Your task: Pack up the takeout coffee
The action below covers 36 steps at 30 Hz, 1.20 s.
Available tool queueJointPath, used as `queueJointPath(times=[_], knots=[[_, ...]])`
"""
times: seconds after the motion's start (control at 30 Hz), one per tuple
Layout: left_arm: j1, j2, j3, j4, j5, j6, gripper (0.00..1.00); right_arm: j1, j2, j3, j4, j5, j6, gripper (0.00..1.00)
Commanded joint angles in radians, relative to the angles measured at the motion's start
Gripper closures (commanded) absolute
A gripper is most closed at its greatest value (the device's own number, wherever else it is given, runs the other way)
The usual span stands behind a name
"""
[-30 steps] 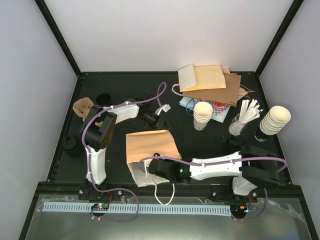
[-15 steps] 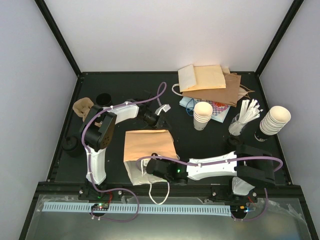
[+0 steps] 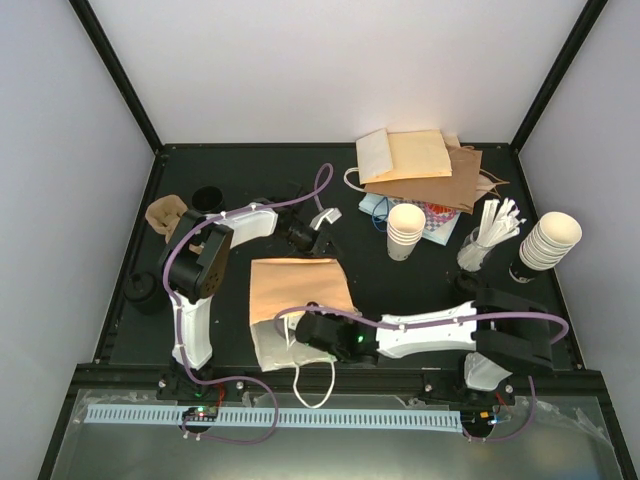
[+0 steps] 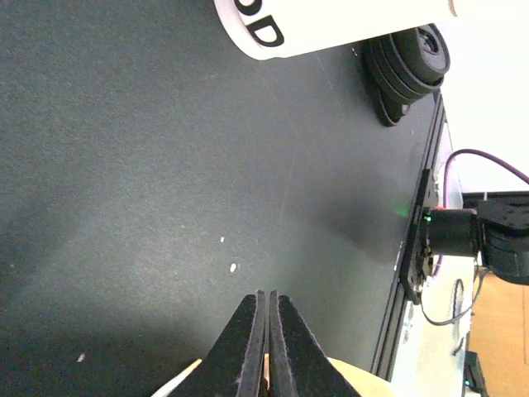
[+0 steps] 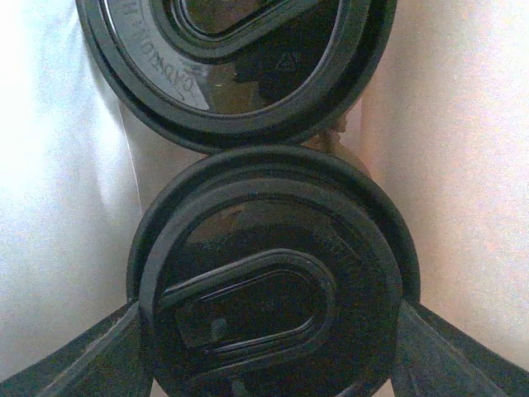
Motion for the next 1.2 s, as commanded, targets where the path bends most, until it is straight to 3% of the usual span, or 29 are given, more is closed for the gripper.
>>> queueJointPath(times=[0.0, 0.1, 0.4, 0.67, 0.8, 0.87, 1.17], knots=[[-0.073, -0.009, -0.064, -0.233, 0.081, 0.027, 0.96, -0.131, 0.014, -0.047, -0.302, -0.333, 0.035, 0.28], [-0.072, -0.015, -0.065, -0.235, 0.081, 0.027, 0.96, -0.154, -0.001, -0.007, -0.382, -0.414, 0.041, 0.28], [-0.072, -0.020, -0.057, -0.242, 0.080, 0.028, 0.94, -0.152, -0.036, 0.068, -0.516, -0.450, 0.055, 0.30], [-0.072, -0.023, -0.011, -0.251, 0.064, 0.016, 0.60, -0.151, -0.081, 0.186, -0.716, -0.556, 0.086, 0.25], [-0.072, -0.015, 0.020, -0.257, 0.061, 0.013, 0.45, -0.150, -0.064, 0.255, -0.855, -0.645, 0.098, 0.11], [-0.072, -0.007, 0.040, -0.264, 0.060, 0.011, 0.41, -0.150, -0.056, 0.293, -0.907, -0.671, 0.111, 0.01], [-0.050, 0.017, 0.188, -0.339, 0.042, 0.014, 0.30, -0.150, -0.066, 0.460, -1.055, -0.675, 0.132, 0.00]])
